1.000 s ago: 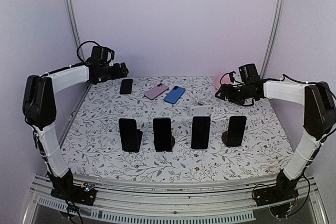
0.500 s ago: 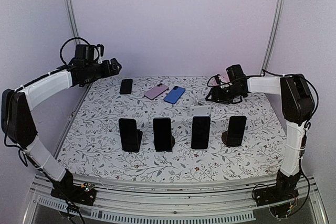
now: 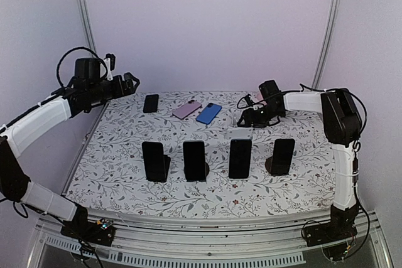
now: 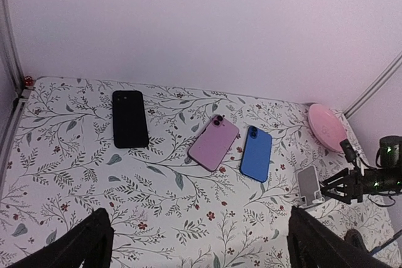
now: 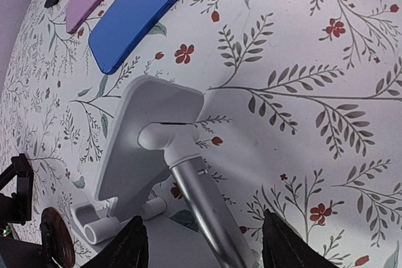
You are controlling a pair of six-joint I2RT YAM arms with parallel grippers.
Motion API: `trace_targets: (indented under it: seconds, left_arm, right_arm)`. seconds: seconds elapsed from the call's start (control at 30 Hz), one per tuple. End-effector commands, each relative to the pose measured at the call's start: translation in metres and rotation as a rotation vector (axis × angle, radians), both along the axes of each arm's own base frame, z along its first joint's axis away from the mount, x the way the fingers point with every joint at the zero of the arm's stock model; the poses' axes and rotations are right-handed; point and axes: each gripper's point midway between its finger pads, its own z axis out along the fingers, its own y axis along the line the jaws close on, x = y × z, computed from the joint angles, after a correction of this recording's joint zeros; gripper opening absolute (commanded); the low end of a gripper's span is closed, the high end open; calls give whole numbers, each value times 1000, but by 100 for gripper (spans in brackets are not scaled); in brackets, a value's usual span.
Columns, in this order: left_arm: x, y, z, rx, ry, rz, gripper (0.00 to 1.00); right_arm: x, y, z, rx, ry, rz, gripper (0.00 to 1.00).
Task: Place the phone on the phone stand
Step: Pick up the phone stand at the center of the board.
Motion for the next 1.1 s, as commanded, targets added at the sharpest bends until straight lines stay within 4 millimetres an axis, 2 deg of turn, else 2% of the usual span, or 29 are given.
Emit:
trace_targets:
  seconds: [0.0,0.23,0.43,0.67,0.8,0.93,1.07]
  left_arm:
    - [-16,-4,9,-14,-19,-25,97]
    - [-30,-6,18,-37,-51,-45,97]
    - [-38,-10,9,-60,-49,-70,97]
    - [-47,-13,4,-77,-53,-98,97]
    - [-50,-16,2,-86,-51,-114,97]
    - [-52,-17,2,-90,-52,-122,97]
    - [-55,-17,3,-91,-58,-125,97]
  right_arm:
    - [-10,11,-17,-26,50,33,58]
    - [-13,30,-15,-23,58,54,42]
    - [-13,43,-9,-8,50,56,34]
    - [-10,52,2,-1,29,45,14]
    - [-4,53,16,6,-10,31,7]
    - [-2,57,30,16,-44,26,8]
    - [-1,58,43,13,-78,23,29]
